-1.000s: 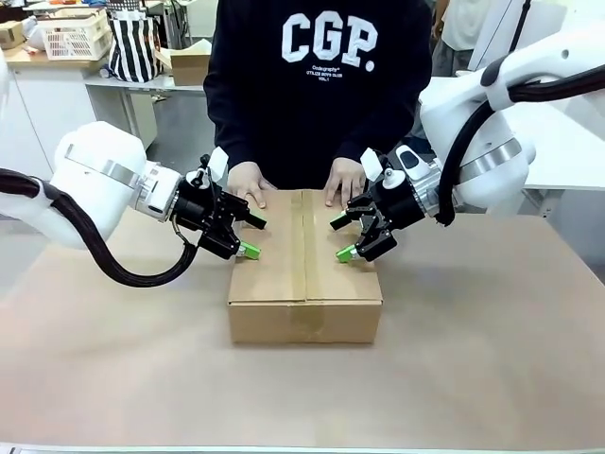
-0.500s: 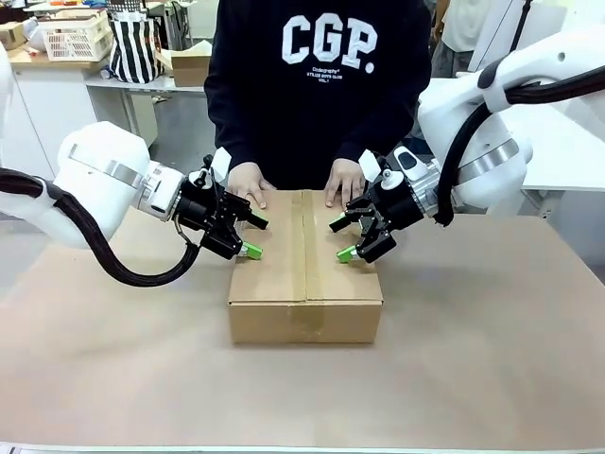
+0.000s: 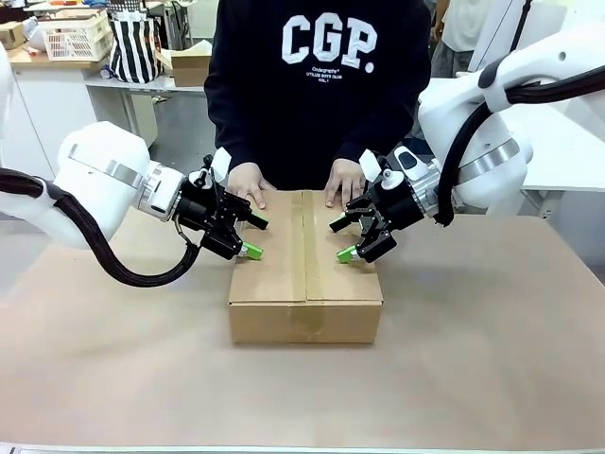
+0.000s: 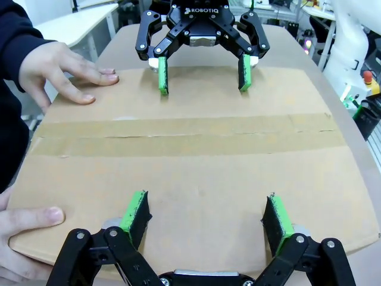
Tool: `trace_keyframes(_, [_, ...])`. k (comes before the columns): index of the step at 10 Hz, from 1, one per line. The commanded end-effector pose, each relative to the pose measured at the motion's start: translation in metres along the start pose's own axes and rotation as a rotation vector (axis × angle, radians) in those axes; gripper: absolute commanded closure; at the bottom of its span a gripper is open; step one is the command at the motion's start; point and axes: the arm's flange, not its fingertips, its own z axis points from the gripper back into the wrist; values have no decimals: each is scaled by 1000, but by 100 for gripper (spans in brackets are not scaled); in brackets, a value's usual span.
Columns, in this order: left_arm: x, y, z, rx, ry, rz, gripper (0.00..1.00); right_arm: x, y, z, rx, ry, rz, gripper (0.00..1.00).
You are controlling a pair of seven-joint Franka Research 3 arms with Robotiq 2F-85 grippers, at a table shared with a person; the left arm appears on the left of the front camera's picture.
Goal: Pack the gift set into the box.
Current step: Press and hold the closed box until the human finishes sealing it.
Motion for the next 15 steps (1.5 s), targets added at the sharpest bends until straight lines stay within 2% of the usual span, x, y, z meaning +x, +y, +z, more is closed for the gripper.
trace_keyframes(1, [-2,-1,1,0,-2,4,0,-3,0,-1,-4,-5,5,0])
trace_keyframes(15, [-2,-1,1,0,-2,4,0,-3,0,-1,-4,-5,5,0])
